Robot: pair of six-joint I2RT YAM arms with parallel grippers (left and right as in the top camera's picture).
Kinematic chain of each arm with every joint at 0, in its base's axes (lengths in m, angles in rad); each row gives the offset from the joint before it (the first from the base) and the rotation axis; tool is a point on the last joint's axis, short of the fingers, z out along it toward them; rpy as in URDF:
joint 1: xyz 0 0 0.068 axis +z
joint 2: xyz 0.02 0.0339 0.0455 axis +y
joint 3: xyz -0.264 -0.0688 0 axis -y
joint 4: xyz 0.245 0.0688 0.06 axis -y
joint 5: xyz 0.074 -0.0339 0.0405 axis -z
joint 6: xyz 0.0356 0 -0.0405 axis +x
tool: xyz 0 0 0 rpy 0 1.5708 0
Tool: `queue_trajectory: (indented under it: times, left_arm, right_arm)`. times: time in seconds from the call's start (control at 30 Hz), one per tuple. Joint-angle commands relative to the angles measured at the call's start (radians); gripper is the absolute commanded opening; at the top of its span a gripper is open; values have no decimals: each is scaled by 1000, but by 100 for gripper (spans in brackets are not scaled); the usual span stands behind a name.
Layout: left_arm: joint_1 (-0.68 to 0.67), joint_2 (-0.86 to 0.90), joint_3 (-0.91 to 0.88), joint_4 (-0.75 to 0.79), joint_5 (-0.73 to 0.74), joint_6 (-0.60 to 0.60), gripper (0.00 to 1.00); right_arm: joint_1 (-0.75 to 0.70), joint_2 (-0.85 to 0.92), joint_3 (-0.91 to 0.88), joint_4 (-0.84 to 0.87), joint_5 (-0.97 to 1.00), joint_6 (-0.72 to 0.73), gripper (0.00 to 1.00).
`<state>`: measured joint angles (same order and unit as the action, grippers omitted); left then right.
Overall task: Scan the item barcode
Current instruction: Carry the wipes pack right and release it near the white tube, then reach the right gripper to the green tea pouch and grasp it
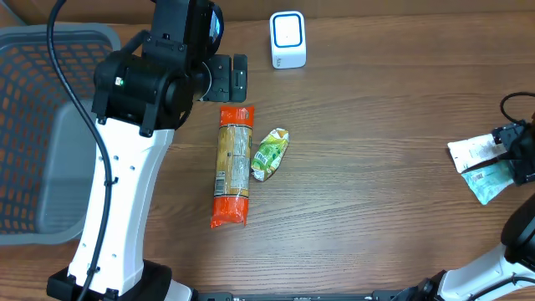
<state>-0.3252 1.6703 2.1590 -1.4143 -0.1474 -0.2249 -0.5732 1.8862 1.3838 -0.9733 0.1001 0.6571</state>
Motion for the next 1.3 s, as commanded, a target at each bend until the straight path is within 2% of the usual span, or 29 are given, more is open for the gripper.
queue_trajectory:
  times: [0.0, 0.13, 0.2, 0.27, 0.43, 0.67, 0.87, 0.97, 1.27]
  left_arm:
    - [5, 3, 3, 1, -10, 19, 100]
    - [5, 3, 3, 1, -10, 19, 100]
    - [5, 3, 3, 1, -10, 19, 99]
    - [5, 3, 3, 1, -10, 19, 99]
    - [5, 3, 3, 1, -10, 19, 99]
    - [5, 3, 3, 1, -10, 19, 100]
    - [5, 3, 3, 1, -10, 19, 99]
    - [5, 3, 3, 1, -10, 19, 100]
    - [5, 3, 3, 1, -10, 19, 99]
  right_arm:
    - [14, -24, 153, -73, -89, -61, 88]
    - [60, -37, 322, -225, -229, -198, 89]
    - [100, -39, 378, -286, -312, -274, 95]
    - [151, -39, 391, -316, -403, -329, 100]
    - [344, -35, 331, -290, -472, -350, 100]
    - [657, -30, 169, -99, -468, -236, 100]
    - [878, -29, 49, 123, -463, -64, 100]
    - [973, -27, 1, 219, -396, 63, 100]
    - [1135, -27, -42, 345, -180, 185, 94]
